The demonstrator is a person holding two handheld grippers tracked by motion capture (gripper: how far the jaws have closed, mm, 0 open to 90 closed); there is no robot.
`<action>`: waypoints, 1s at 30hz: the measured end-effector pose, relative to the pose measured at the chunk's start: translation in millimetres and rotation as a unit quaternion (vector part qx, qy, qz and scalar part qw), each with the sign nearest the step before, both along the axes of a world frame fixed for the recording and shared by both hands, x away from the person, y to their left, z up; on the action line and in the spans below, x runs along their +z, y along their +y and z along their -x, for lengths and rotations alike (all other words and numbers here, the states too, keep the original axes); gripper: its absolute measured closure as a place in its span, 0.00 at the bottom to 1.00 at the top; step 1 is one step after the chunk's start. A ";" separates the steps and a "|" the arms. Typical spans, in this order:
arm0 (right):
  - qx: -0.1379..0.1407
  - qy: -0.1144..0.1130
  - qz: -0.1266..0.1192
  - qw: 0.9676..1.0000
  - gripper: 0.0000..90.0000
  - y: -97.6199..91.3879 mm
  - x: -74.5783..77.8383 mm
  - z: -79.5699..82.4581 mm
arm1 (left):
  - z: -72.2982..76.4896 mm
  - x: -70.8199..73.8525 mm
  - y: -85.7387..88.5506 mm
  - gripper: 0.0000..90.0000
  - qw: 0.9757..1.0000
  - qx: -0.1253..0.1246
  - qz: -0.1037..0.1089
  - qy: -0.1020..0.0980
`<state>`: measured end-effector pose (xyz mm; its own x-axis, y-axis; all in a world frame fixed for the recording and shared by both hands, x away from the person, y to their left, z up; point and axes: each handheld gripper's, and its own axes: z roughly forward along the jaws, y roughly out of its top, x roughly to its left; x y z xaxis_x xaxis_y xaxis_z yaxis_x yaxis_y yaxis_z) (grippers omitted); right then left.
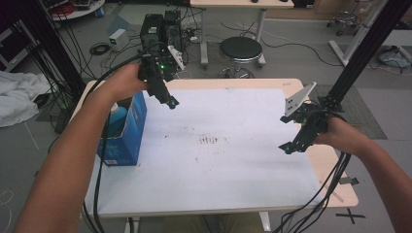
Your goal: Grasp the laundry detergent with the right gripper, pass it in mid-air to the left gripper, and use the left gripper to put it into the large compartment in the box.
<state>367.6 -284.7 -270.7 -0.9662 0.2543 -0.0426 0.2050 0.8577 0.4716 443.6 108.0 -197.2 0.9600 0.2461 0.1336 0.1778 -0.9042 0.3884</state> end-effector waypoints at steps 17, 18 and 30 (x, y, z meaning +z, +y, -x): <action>0.002 -0.001 -0.004 1.000 0.01 1.2 -1.3 -2.0 | -1.8 -5.3 -20.5 0.06 1.000 -0.009 -0.008 0.017; 0.003 -0.002 -0.004 1.000 0.01 1.1 -1.1 -2.0 | -2.2 -4.7 -21.0 0.06 1.000 -0.012 -0.007 0.018; 0.008 -0.002 -0.003 1.000 0.01 2.6 -1.8 -2.0 | -3.0 -9.1 -26.5 0.06 1.000 -0.017 -0.007 0.022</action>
